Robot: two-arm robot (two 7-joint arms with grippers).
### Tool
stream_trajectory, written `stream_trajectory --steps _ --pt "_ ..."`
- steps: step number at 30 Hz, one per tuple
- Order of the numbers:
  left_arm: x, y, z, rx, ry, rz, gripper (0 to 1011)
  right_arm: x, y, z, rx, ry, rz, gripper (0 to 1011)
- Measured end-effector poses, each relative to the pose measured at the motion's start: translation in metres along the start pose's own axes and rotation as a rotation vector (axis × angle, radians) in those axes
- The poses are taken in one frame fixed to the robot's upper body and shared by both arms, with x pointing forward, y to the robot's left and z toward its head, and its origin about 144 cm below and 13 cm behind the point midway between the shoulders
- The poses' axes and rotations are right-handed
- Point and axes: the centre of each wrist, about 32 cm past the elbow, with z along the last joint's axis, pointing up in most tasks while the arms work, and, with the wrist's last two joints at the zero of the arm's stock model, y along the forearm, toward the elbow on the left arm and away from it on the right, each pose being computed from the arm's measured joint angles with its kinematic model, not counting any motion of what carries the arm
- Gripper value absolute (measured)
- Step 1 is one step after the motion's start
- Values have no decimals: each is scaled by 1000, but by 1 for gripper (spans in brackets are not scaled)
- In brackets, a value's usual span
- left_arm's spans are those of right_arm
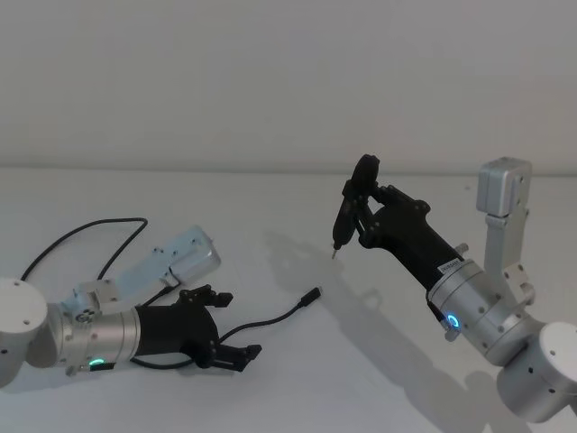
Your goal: Pick up the data cable with the one hand.
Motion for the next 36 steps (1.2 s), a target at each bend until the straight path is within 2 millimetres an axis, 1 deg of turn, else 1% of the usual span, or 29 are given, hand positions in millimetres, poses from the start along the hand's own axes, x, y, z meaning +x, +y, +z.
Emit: stream_trajectory --steps 3,7,9,10,17,20,21,22,23,25,26,27,31,35,36 --pt "0 -1 -1 3 -1 2 1001 0 0 0 1 2 0 275" --pt "-1 -1 -2 6 -2 4 945 0 0 0 1 2 2 274" --pt "-1 -2 -3 8 -2 5 886 0 0 -1 0 3 4 275" --pt "-1 -2 -3 8 -2 6 886 0 -1 -1 -1 4 4 275" --pt "-2 -3 -4 12 -3 8 658 0 -1 -4 -14 7 6 274" --pt "-2 -3 -4 13 -3 9 598 0 -1 -7 -28 11 8 275" --pt "-2 -3 -4 13 -3 9 529 0 -1 -8 -33 11 8 275" --pt "-2 -3 -4 13 -3 9 510 1 -1 -9 -41 13 9 274" --pt "-2 -3 -4 13 -3 9 456 1 -1 -11 -51 14 10 275" --pt "-2 -3 -4 13 -4 9 405 1 -1 -12 -56 15 10 275" --pt "-2 -3 -5 13 -3 9 396 2 -1 -14 -68 16 11 275" --pt "-2 -3 -5 13 -4 9 348 2 -1 -15 -78 16 12 275" --pt "-2 -3 -5 14 -3 9 229 2 -1 -19 -98 17 14 275" --pt "-2 -3 -5 15 -3 9 84 3 0 -23 -118 17 20 275" --pt "-2 -3 -5 15 -3 10 75 3 0 -24 -119 17 21 274"
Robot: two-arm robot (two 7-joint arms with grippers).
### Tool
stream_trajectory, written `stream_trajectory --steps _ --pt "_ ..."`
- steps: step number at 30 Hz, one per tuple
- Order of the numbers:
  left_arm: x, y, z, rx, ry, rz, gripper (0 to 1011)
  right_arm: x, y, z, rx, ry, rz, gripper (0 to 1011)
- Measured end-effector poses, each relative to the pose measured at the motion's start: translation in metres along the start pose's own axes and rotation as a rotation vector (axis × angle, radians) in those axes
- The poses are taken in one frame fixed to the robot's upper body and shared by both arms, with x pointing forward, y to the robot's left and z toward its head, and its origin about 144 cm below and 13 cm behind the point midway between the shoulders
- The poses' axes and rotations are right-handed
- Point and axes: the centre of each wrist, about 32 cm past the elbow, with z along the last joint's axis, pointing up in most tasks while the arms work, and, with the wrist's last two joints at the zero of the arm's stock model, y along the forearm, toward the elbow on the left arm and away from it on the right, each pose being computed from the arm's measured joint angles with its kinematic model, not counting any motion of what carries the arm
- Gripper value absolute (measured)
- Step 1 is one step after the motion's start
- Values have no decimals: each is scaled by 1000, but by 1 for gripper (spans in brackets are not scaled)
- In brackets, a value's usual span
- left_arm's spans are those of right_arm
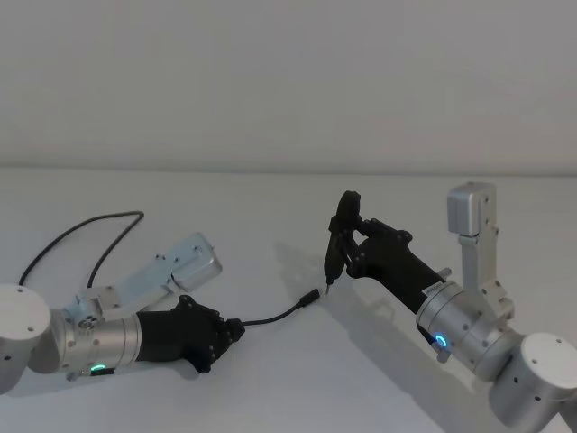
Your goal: Pick up the data cable with the one hand.
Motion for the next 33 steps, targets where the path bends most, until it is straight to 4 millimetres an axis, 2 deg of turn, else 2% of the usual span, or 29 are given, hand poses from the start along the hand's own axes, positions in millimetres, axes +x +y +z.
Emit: stream_trajectory --steps 10,21,33 --pt "0 0 0 0 0 1 49 1 3 0 2 -7 10 275" --pt "0 0 0 0 0 1 50 -1 2 11 42 -24 28 275" --pt "0 0 0 0 0 1 50 -3 1 10 39 -21 38 274"
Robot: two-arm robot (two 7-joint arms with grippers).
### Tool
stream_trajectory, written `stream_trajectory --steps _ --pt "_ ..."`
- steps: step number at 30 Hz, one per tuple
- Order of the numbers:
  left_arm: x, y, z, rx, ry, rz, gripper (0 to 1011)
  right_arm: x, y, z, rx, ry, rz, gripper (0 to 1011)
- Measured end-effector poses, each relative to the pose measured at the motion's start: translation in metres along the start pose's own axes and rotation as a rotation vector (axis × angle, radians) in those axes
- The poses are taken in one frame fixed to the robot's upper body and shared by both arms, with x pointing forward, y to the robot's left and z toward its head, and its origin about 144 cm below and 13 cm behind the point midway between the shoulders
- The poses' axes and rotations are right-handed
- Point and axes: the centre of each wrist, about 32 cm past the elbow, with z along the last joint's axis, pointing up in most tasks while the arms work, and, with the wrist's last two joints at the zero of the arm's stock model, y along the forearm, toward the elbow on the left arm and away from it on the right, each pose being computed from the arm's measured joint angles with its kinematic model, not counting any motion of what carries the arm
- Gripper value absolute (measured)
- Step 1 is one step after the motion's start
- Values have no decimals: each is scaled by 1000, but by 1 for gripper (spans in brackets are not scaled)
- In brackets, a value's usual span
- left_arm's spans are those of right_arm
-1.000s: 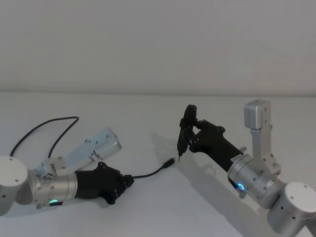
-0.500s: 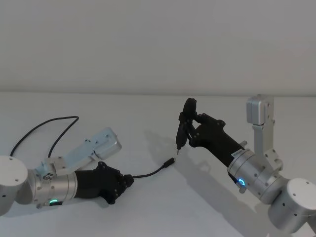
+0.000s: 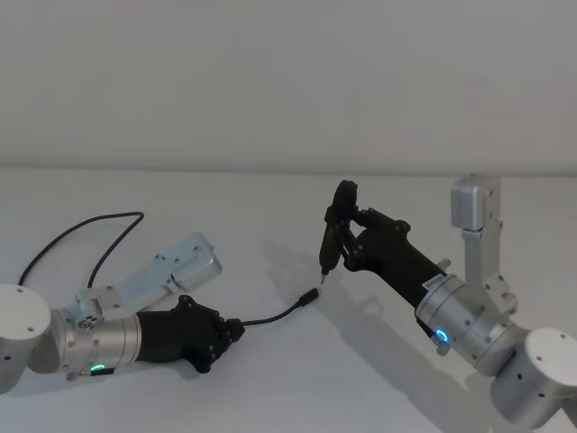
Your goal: Pick up the data cable with the one hand.
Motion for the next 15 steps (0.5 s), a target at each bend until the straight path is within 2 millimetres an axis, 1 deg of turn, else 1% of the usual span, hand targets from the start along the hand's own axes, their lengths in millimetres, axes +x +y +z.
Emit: stream_trajectory --steps 15 --pt "0 0 0 0 0 0 50 1 2 -1 -4 -2 9 274"
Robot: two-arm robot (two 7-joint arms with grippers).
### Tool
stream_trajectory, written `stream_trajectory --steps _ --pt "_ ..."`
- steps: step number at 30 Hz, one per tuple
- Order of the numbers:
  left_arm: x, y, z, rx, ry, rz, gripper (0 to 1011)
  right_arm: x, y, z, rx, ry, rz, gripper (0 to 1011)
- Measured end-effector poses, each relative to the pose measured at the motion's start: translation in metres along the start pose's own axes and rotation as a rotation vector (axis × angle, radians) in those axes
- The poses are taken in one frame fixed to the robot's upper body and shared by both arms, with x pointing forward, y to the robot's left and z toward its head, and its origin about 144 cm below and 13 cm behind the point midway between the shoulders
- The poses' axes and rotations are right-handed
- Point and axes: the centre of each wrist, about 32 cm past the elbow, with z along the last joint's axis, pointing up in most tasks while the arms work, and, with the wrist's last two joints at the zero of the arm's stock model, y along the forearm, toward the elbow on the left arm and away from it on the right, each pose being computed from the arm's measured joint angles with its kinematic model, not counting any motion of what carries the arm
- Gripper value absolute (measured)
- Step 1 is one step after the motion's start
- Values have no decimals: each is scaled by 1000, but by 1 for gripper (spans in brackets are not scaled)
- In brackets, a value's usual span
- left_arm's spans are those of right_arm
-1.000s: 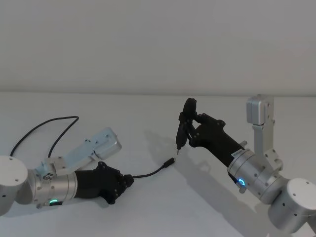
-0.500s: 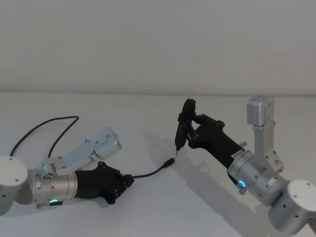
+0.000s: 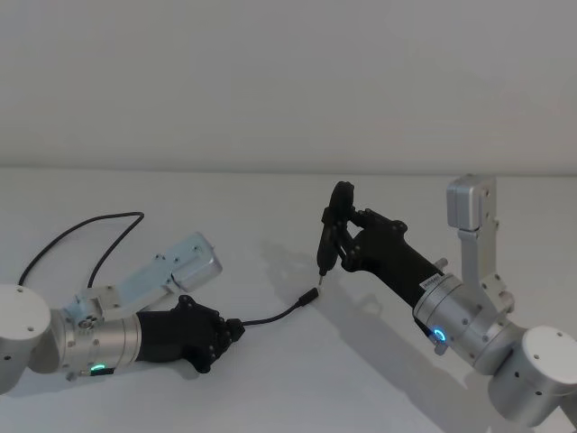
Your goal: Pick up the data cable with the one hand.
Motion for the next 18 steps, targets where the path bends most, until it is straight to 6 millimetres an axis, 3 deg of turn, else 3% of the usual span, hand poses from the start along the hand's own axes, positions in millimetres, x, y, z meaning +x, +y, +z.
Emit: stream_trajectory --steps 18 --pt "0 0 0 0 0 0 50 1 1 -5 -16 0 3 275"
